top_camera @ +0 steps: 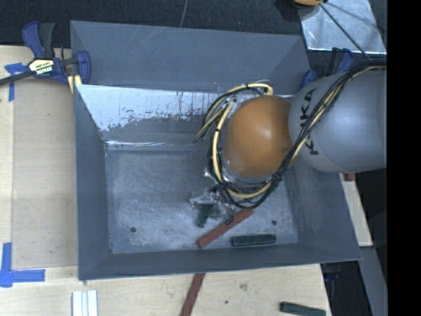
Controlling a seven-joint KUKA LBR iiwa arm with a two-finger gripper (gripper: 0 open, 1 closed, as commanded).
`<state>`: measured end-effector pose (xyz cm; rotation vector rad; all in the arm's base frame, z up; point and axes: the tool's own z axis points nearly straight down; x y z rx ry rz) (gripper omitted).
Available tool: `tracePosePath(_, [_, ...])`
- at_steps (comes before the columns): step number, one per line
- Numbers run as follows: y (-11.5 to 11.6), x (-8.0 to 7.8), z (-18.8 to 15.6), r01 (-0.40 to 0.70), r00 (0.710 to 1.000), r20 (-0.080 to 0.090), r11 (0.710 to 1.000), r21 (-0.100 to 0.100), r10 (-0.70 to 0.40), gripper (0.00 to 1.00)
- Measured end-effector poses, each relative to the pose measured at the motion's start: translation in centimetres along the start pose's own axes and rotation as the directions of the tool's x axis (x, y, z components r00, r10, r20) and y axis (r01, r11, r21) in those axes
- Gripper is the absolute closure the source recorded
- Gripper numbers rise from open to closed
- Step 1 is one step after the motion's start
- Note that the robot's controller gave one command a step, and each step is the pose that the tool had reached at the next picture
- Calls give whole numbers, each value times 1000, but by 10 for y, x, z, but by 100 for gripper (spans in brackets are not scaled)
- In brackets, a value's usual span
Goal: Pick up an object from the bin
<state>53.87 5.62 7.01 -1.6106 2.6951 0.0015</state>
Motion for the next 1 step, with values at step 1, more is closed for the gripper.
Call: tracePosePath(1, [9,-16,-199,1,1000,1,1000,2,-1,100])
